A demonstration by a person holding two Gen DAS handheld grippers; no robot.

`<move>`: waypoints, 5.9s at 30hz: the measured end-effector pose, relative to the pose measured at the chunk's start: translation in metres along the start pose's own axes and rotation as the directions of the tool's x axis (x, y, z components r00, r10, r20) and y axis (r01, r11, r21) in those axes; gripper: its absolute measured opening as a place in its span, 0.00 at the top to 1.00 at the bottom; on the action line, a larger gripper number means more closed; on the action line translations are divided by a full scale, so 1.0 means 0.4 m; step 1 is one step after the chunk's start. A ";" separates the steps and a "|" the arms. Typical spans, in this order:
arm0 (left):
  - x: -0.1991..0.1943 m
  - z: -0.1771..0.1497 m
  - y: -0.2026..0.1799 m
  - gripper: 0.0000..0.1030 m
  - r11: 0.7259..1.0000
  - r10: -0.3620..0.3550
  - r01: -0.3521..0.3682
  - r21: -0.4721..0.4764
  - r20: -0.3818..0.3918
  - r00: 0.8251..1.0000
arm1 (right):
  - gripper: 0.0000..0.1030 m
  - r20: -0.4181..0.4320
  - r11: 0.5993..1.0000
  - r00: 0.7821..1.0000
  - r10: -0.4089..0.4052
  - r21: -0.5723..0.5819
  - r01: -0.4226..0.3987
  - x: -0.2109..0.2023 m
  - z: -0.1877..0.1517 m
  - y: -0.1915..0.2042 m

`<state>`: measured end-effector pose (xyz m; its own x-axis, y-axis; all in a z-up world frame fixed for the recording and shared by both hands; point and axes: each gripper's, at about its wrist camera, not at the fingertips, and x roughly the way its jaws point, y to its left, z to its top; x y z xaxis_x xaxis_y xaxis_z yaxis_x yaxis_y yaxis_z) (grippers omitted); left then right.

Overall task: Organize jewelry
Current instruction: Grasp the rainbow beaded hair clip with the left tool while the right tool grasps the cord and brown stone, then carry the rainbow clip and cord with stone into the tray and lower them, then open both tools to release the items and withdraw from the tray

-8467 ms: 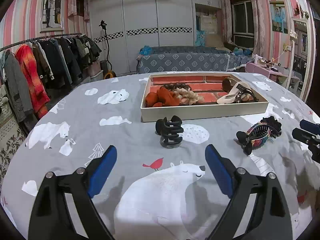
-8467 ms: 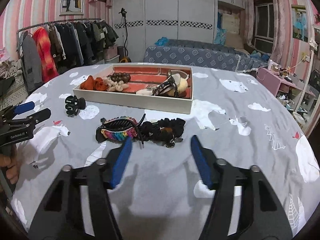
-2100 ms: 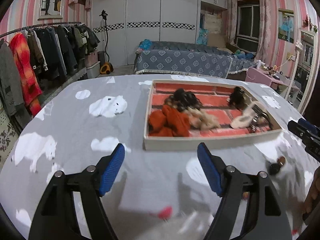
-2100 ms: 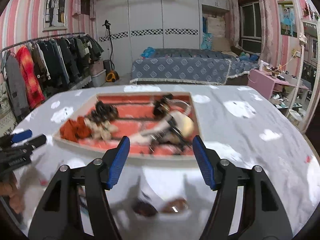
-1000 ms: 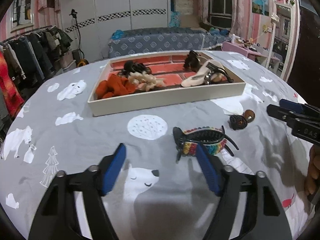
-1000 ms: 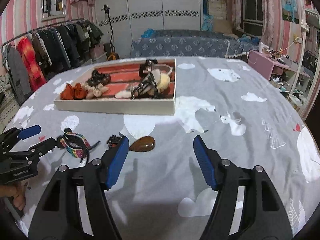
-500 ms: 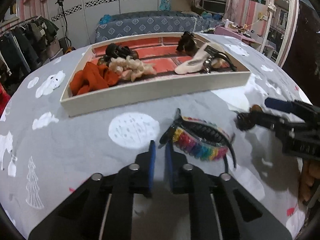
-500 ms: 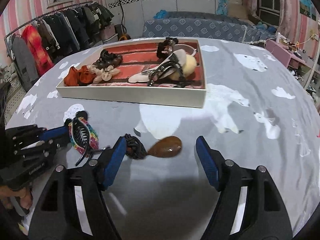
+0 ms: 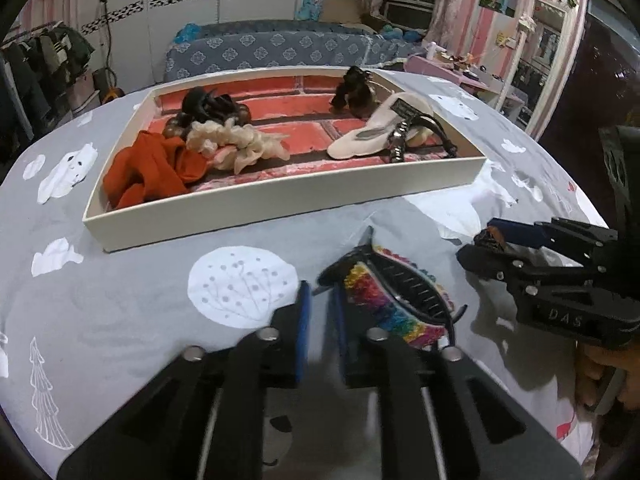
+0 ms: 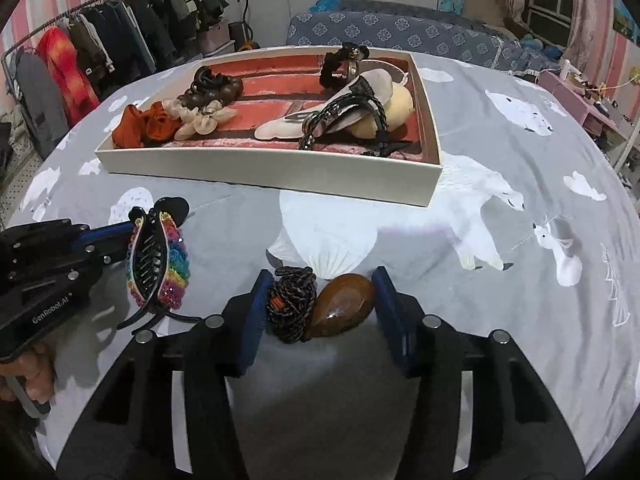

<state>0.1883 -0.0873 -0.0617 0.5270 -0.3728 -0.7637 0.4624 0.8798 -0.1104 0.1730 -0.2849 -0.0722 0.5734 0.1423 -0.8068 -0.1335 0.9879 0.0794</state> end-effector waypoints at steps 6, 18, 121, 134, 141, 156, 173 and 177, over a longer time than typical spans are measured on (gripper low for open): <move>-0.017 -0.004 -0.025 0.27 0.998 -0.012 0.011 0.058 0.028 1.000 | 0.50 0.003 1.000 1.000 0.024 0.006 -0.024 -0.003 0.003 -0.009; -0.069 -0.045 -0.062 0.27 0.998 -0.066 0.065 0.005 0.041 0.997 | 0.55 0.018 1.000 1.000 0.022 0.019 -0.022 -0.023 -0.008 -0.041; 0.056 0.205 0.163 0.56 0.982 0.162 -0.125 -0.143 0.283 0.945 | 0.58 0.308 0.997 0.950 0.045 -0.068 -0.025 0.056 0.277 -0.002; 0.067 0.205 0.158 0.55 0.980 0.171 -0.136 -0.144 0.277 0.946 | 0.56 0.270 0.998 0.962 0.049 -0.061 -0.034 0.091 0.273 -0.007; 0.062 0.206 0.157 0.56 0.980 0.177 -0.142 -0.141 0.281 0.943 | 0.54 0.283 0.997 0.958 0.047 -0.069 -0.028 0.084 0.271 -0.003; 0.017 0.212 0.145 0.32 0.971 0.232 -0.196 -0.138 0.337 0.912 | 0.44 0.332 0.999 0.943 0.033 -0.038 -0.021 0.038 0.280 -0.030; -0.263 0.095 0.151 0.04 0.937 0.348 -0.294 -0.188 0.432 0.832 | 0.04 0.514 0.996 0.858 -0.026 -0.061 0.067 -0.259 0.148 -0.021; -0.270 -0.009 0.153 0.04 0.936 0.346 -0.280 -0.214 0.417 0.840 | 0.04 0.498 0.996 0.867 -0.023 -0.067 0.065 -0.261 0.039 -0.010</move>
<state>0.1572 0.0078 0.0117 0.9003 -0.1315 -0.4149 0.1328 0.9908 -0.0259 0.1264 -0.3026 0.0208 0.9025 0.1317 -0.4101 -0.1501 0.9886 -0.0128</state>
